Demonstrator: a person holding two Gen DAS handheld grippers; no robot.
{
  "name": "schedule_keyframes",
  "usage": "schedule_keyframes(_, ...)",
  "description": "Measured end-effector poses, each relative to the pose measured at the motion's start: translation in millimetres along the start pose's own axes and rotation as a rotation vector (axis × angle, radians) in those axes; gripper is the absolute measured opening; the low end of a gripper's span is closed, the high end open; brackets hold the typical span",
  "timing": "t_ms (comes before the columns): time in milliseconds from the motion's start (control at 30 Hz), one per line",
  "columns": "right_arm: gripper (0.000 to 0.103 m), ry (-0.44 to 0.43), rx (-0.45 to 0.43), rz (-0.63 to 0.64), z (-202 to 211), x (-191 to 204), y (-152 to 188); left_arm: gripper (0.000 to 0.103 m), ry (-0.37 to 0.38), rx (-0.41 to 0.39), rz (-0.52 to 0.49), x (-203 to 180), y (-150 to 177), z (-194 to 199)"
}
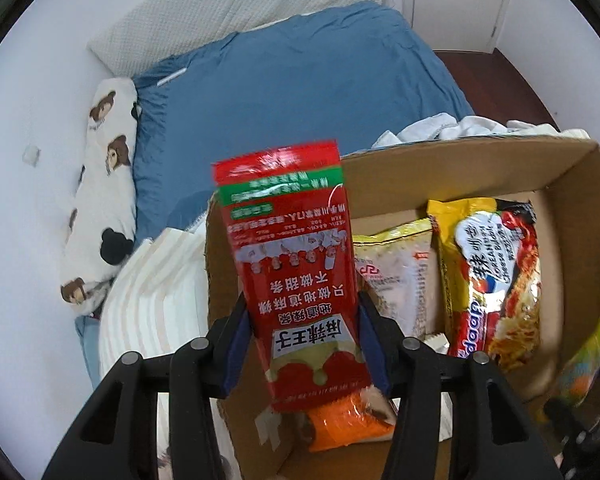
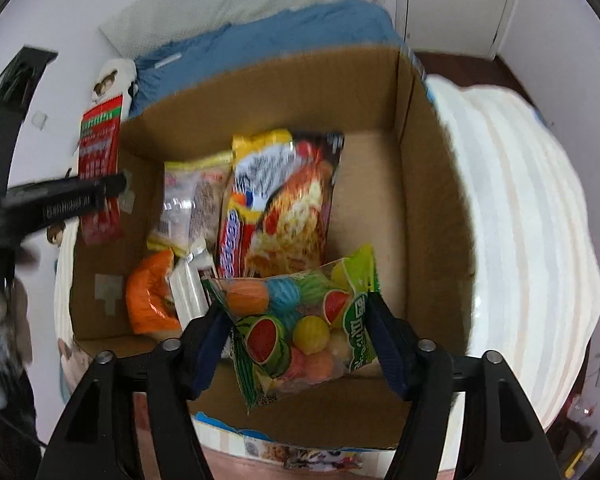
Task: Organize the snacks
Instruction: 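Carry the red packet and candy bag into the box and open both tools, then withdraw both tools from the box toward the remaining snacks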
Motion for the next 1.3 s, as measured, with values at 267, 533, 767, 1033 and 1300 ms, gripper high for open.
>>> schedule_keyframes(267, 0.097, 0.013, 0.048, -0.046, -12, -6, 2, 0.089, 0.084, 0.042, 0.076, 7, 5, -10)
schedule_keyframes(533, 0.099, 0.035, 0.01, -0.042, 1, -3, -5, 0.089, 0.177, 0.018, 0.128, -4, 24, 16)
schedule_keyframes(767, 0.099, 0.038, -0.041, -0.032, 27, -1, 5, 0.089, 0.205, -0.079, 0.143, -14, 52, 62)
schedule_keyframes(1033, 0.099, 0.033, -0.125, -0.002, 70, 7, 34, 0.089, 0.219, -0.196, 0.175, -17, 104, 116)
schedule_keyframes(1300, 0.099, -0.027, -0.152, -0.007, 90, 8, 81, 0.089, 0.2, -0.206, 0.219, -22, 166, 117)
Point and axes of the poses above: each gripper's, at about its wrist camera, not at the fingertips, and z roughly against the way its jaws point, x to its left, y to its underside, the point moved 9 cm from there along -z, roughly the way its jaws point, and after that the axes turned 8 degrees about y, right-handed, at the moved point
